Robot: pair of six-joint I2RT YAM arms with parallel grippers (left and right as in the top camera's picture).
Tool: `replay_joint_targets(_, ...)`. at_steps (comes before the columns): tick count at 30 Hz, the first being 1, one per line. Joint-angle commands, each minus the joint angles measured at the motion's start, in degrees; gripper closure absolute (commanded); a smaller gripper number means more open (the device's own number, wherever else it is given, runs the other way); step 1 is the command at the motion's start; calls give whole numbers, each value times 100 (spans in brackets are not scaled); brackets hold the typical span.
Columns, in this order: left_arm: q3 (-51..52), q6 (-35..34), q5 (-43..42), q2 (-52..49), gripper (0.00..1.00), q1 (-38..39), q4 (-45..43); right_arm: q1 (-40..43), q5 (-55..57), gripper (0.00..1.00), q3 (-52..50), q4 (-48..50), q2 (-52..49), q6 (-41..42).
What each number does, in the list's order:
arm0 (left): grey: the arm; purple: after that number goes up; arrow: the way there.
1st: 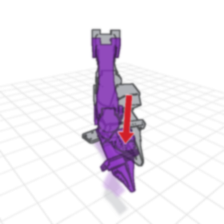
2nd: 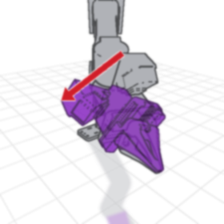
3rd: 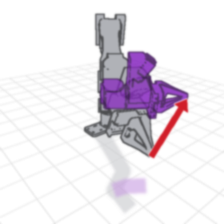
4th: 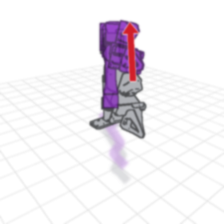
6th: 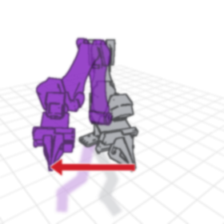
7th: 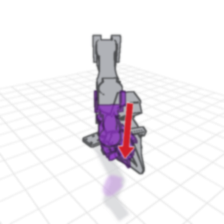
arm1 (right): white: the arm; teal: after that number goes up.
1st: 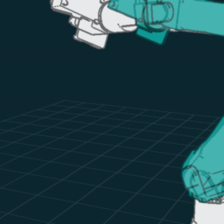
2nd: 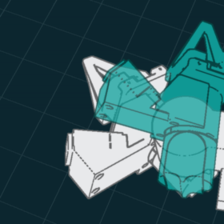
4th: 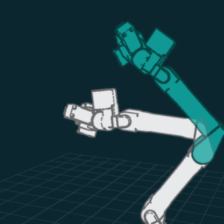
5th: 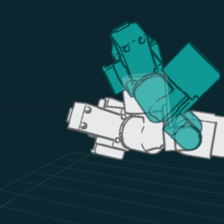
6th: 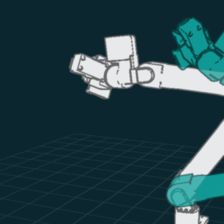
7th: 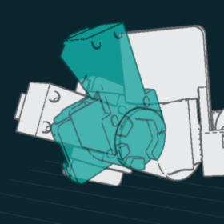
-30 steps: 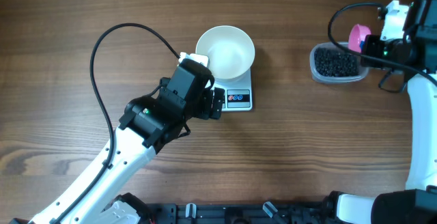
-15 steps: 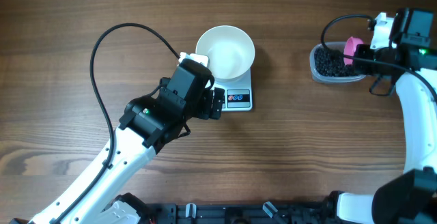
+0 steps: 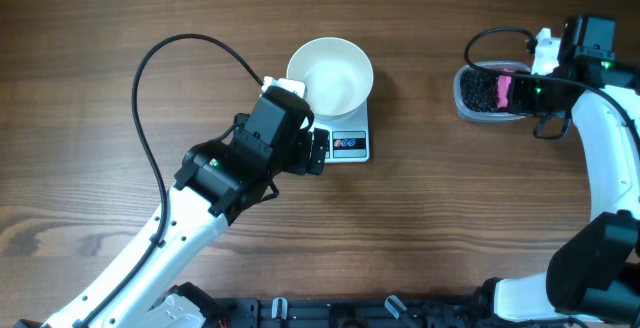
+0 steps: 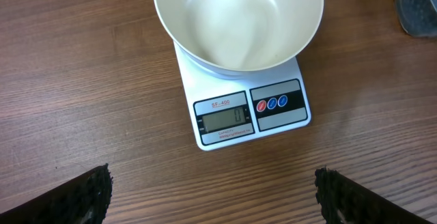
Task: Scoop item into bowl and weigh 150g on scale
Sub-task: 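Dip the pink cup into the bean tub with the right gripper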
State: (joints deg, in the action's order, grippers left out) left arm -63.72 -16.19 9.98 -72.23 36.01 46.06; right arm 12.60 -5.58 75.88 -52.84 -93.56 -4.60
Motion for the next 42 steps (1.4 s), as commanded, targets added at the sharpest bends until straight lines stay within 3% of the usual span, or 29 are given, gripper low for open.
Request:
replay_joint_targets(1, -90, 74, -48, -11, 0, 15, -15, 13, -511, 96, -48, -188, -96, 9)
replay_joint_targets(20, -90, 74, -48, -11, 0, 15, -15, 481, -1781, 96, -48, -153, -96, -293)
replay_joint_targets(42, -90, 74, -48, -11, 0, 15, -15, 507, -2120, 96, -48, -76, -267, -129)
